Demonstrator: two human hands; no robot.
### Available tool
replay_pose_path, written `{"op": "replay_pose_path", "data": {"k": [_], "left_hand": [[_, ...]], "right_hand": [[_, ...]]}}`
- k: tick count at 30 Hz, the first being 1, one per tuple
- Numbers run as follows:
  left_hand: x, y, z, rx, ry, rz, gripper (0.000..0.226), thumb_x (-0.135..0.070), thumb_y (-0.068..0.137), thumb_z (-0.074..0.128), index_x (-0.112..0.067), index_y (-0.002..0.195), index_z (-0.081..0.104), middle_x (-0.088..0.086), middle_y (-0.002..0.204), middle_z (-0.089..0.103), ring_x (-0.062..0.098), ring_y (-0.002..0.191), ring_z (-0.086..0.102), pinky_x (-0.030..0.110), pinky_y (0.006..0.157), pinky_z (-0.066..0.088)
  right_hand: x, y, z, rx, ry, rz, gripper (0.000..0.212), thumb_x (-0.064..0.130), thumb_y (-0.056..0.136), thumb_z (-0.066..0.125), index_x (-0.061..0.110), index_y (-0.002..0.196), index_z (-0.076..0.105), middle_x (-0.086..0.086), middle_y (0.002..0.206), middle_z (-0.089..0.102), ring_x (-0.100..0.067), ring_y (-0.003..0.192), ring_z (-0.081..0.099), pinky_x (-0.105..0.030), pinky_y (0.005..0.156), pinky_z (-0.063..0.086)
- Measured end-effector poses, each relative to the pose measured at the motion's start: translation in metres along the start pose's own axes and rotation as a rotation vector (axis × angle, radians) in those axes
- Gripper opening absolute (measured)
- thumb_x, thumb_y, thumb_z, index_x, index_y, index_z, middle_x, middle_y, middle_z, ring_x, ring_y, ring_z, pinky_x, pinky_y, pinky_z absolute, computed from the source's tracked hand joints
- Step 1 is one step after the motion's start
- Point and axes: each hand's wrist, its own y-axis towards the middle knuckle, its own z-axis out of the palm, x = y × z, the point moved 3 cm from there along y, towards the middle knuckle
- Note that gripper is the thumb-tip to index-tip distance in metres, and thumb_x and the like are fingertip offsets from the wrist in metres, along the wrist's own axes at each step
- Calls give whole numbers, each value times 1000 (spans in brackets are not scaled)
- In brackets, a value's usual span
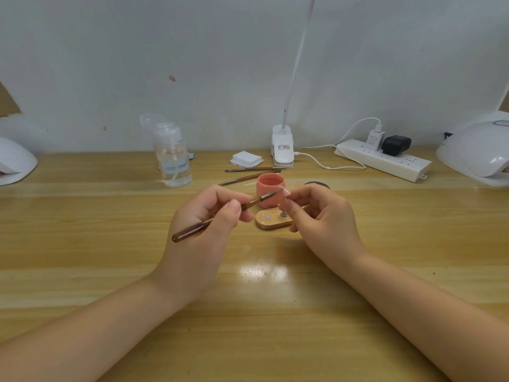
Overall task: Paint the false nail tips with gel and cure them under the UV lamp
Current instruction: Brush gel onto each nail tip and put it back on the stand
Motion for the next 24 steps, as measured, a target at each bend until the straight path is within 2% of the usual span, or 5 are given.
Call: {"op": "replay_pose_path", "data": {"k": [4, 10, 14, 19, 24], "left_hand": [[-3, -1, -1, 9, 0, 65, 22, -28, 80, 49, -17, 82, 68, -1, 71, 69, 6, 71, 64, 11, 70, 47], [-3, 0, -1, -30, 4, 102, 17, -35, 92, 54, -32, 103, 66, -5, 79, 72, 6, 68, 64, 14, 66, 49], [-2, -1, 3, 59, 34, 109, 21, -32, 90, 58, -35, 108, 68, -11, 92, 73, 7, 82, 66, 17, 72, 51], [-6, -2, 4, 113, 191, 184, 20, -32, 92, 53, -33, 103, 70, -10, 92, 71, 18, 91, 67, 26, 76, 51], [-4, -4, 5, 92, 155, 125, 20, -26, 91, 58, -37, 106, 65, -16, 93, 71, 10, 93, 67, 15, 77, 49]], "right_hand": [[0, 1, -1, -5, -3, 6, 12, 13, 86, 70, 25, 85, 66, 7, 75, 70, -21, 59, 65, -44, 62, 56], [-2, 2, -1, -40, 13, 41, 9, 16, 86, 71, 24, 85, 67, 4, 76, 70, -21, 59, 65, -42, 63, 56], [-3, 1, -3, -72, 32, 53, 4, 15, 85, 73, 18, 85, 70, 1, 75, 71, -20, 60, 66, -44, 65, 57], [-2, 1, -3, -80, 23, 53, 6, 13, 85, 73, 18, 84, 69, 2, 74, 71, -18, 60, 67, -43, 67, 57], [-1, 1, -4, -88, -19, 30, 9, 15, 84, 73, 23, 84, 69, 8, 74, 70, -17, 60, 66, -36, 65, 56]]}}
